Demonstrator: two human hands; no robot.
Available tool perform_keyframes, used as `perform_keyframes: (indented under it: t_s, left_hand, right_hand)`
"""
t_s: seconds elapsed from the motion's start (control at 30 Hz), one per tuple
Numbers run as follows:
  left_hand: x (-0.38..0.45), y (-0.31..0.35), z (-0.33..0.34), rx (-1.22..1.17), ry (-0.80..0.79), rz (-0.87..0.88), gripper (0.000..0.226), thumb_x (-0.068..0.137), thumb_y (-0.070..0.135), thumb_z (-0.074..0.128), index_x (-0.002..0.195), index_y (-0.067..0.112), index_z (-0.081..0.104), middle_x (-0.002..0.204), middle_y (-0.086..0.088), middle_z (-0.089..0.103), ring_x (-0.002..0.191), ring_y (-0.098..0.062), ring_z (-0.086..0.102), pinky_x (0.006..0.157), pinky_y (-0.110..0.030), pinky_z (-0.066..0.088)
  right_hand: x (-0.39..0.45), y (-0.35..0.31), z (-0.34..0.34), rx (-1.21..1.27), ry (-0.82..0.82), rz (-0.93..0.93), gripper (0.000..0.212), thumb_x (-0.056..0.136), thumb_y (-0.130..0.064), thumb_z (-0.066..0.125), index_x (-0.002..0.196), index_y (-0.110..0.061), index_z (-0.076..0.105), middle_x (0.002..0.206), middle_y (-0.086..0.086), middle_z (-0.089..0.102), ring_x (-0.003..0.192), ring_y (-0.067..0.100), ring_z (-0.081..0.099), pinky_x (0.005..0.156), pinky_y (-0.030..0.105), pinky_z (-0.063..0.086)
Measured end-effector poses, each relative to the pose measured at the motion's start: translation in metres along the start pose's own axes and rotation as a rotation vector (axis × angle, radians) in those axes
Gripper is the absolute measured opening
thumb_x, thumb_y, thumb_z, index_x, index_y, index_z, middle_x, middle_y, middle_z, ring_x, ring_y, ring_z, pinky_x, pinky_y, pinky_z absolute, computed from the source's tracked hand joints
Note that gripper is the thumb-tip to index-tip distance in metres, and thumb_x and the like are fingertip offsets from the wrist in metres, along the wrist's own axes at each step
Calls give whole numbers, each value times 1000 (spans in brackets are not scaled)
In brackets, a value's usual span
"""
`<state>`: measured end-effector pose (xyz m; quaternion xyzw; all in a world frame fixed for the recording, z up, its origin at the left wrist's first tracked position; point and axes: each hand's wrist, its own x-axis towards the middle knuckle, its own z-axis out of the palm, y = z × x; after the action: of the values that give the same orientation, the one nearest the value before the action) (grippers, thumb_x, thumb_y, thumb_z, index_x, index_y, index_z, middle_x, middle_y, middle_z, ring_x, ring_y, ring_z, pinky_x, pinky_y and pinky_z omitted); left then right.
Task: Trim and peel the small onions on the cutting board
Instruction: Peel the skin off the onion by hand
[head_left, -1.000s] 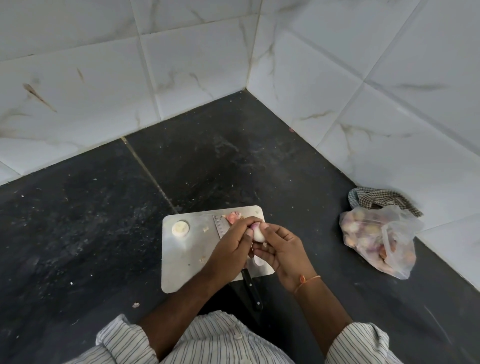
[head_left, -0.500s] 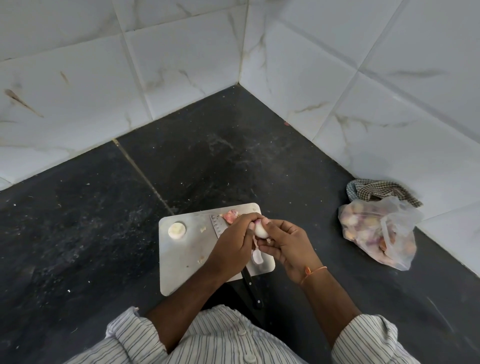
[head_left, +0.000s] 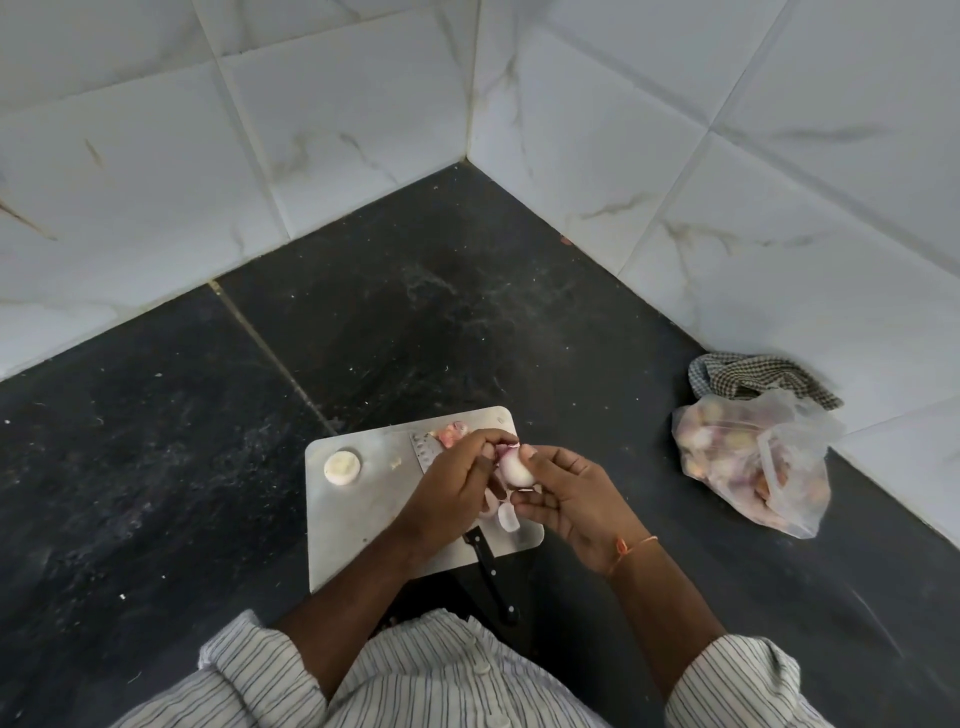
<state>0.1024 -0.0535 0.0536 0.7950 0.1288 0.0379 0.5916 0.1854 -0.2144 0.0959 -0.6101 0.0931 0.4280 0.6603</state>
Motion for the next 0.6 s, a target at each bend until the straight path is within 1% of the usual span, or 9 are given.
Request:
perform_keyframes:
  t_s: [0.07, 0.13, 0.2, 0.27, 0.3, 0.37, 0.43, 0.5, 0.6]
  left_hand:
    - [-3, 2, -3, -46, 3, -34, 31, 116, 19, 44, 129, 37, 65, 117, 29, 73, 115, 3, 69, 92, -13, 54]
    - [-5, 3, -7, -41, 8, -35, 28, 112, 22, 55, 127, 45, 64, 116, 34, 72, 110, 4, 71, 87, -13, 56]
    - [-5, 3, -8, -55, 43, -39, 24, 108, 25, 64, 125, 41, 68, 112, 26, 75, 99, -4, 76, 80, -19, 61]
    - [-4, 4, -6, -140, 93, -90, 19, 106, 24, 67, 122, 32, 72, 104, 14, 80, 85, -13, 79, 73, -31, 66]
    - [-3, 5, -5, -177, 117, -114, 18, 106, 23, 68, 122, 30, 73, 101, 10, 81, 81, -16, 80, 73, -35, 67]
    - [0, 2, -3, -225, 155, -144, 16, 106, 21, 67, 119, 26, 76, 101, 6, 82, 83, -20, 80, 75, -39, 68]
    - [5, -6, -2, -229, 176, -178, 14, 107, 19, 66, 113, 23, 78, 102, 5, 82, 90, -19, 80, 80, -39, 67]
    - [8, -12, -1, -217, 164, -213, 15, 106, 17, 66, 110, 22, 80, 101, 7, 82, 94, -18, 79, 81, -36, 67]
    - [13, -9, 1, -254, 116, -243, 18, 108, 15, 64, 115, 22, 79, 104, 7, 82, 97, -15, 80, 80, -29, 66]
  right_hand:
    - [2, -2, -3, -74, 9, -32, 28, 99, -27, 74, 118, -7, 74, 107, 20, 79, 78, 26, 75, 74, 34, 67]
    - [4, -4, -3, -148, 23, -68, 33, 97, -31, 77, 117, -5, 71, 104, 20, 80, 78, 29, 74, 81, 41, 66]
    - [6, -5, -2, -168, 38, -96, 38, 94, -33, 79, 116, -5, 68, 102, 18, 80, 80, 30, 75, 87, 48, 64]
    - [6, -6, -1, -158, 32, -108, 38, 93, -32, 81, 118, -7, 68, 105, 17, 80, 84, 30, 76, 86, 46, 64]
    - [6, -6, -2, -140, 23, -111, 36, 93, -30, 81, 119, -8, 68, 107, 17, 80, 86, 30, 76, 85, 43, 65]
    - [5, -6, -3, -103, 11, -119, 33, 93, -23, 81, 121, -10, 69, 110, 18, 79, 86, 28, 75, 82, 39, 65]
    - [5, -4, -4, -90, 3, -130, 32, 92, -19, 82, 122, -12, 72, 112, 18, 79, 86, 27, 74, 81, 38, 65]
    - [7, -1, -6, -88, 9, -143, 31, 93, -17, 81, 123, -14, 74, 112, 17, 79, 88, 26, 75, 81, 37, 65]
    - [8, 2, -9, -97, 20, -185, 30, 96, -12, 77, 125, -16, 75, 112, 12, 80, 94, 25, 78, 82, 35, 65]
